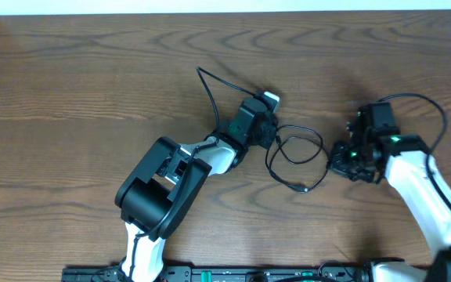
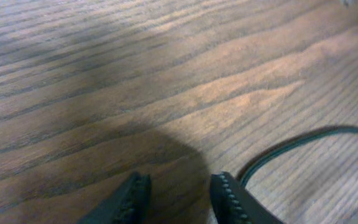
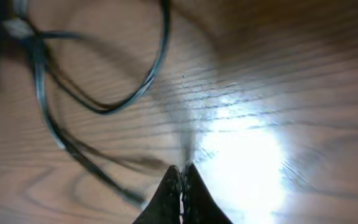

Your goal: Untangle cables

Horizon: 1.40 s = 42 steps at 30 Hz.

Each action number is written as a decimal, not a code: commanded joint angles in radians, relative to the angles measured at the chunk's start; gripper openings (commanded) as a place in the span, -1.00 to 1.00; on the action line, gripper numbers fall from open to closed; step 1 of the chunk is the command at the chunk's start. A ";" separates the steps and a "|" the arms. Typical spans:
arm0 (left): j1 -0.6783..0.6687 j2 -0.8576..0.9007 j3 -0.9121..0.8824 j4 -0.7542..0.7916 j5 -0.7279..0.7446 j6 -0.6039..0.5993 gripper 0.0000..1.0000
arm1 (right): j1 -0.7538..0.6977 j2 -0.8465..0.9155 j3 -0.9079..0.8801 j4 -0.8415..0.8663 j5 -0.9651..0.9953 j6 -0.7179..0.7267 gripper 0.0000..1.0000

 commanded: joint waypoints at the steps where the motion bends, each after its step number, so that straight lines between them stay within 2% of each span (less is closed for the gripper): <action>1: 0.001 0.018 -0.016 -0.067 0.011 0.000 -0.17 | -0.024 -0.084 0.049 -0.024 0.015 -0.042 -0.98; 6: 0.001 -0.043 -0.016 -0.121 0.183 0.013 -0.12 | -0.051 -0.144 0.108 -0.062 0.015 -0.052 -0.98; 13: 0.000 -0.168 -0.016 -0.269 0.236 0.011 -0.09 | -0.052 -0.129 0.126 -0.091 0.014 -0.100 -0.94; 16: 0.000 -0.222 -0.016 -0.391 0.264 -0.010 -0.09 | -0.051 -0.075 0.126 -0.082 0.014 -0.142 -0.17; 19: 0.000 -0.229 -0.016 -0.436 0.280 -0.047 -0.09 | -0.051 -0.040 0.126 -0.064 0.014 -0.164 0.03; 23: 0.000 -0.228 -0.016 -0.452 0.335 -0.056 -0.09 | -0.051 0.012 0.126 -0.034 0.014 -0.177 0.15; 32: -0.006 -0.228 -0.016 -0.449 0.330 -0.091 -0.09 | -0.051 0.116 0.126 0.005 -0.014 -0.239 0.27; 35: -0.006 -0.224 -0.017 -0.449 0.330 -0.091 -0.09 | -0.051 0.139 0.126 0.013 -0.024 -0.261 0.39; 42: -0.012 -0.177 -0.023 -0.449 0.323 -0.090 -0.10 | -0.051 0.145 0.126 0.033 -0.028 -0.261 0.41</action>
